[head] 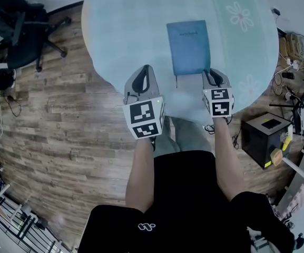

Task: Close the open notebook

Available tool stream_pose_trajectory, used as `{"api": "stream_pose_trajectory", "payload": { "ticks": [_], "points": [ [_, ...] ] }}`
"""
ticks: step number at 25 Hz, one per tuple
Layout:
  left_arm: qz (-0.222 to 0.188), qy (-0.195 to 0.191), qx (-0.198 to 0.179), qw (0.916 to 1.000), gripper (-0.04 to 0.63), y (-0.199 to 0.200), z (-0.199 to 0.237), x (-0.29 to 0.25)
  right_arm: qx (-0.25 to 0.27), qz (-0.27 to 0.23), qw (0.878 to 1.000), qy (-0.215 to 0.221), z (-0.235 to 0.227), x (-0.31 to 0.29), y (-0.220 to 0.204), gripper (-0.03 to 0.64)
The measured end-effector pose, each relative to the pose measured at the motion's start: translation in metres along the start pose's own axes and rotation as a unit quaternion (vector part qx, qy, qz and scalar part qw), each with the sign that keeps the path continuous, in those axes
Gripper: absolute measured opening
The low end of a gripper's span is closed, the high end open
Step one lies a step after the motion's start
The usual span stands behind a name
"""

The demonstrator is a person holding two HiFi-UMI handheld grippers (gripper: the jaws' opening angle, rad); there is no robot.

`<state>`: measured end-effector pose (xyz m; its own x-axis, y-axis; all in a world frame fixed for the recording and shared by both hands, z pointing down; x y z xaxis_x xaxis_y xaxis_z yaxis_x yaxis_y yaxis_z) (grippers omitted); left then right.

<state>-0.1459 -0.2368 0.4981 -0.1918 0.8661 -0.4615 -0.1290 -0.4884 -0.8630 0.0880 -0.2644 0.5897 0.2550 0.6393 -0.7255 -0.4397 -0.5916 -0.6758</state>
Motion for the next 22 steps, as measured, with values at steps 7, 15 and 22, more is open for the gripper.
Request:
{"api": "stream_pose_trajectory", "payload": {
  "ticks": [7,15,22],
  "points": [
    [-0.012,-0.004,-0.034,0.9994,0.003,0.013,-0.009,-0.001,0.010,0.028,0.999,-0.018,-0.001,-0.005,-0.001,0.102],
    [-0.040,-0.016,-0.048,0.9979,0.003,0.039,-0.015,0.007,0.015,0.054,0.997,-0.044,-0.013,-0.001,0.008,0.193],
    [-0.086,-0.019,-0.069,0.9937,0.003,0.083,-0.016,0.015,-0.033,-0.115,0.992,-0.040,-0.024,0.040,0.100,0.084]
  ]
}}
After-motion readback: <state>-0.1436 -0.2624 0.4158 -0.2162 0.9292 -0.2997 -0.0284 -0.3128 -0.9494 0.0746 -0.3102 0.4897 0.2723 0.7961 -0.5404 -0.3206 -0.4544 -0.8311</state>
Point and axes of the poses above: the fingertips, and each gripper's own axes: x backward along the fingers, z to its left, y out of its top, the point moved 4 cm from there along x, backward along the fingers, and after that the axes turned 1 degree about -y, right-handed, at the moved point
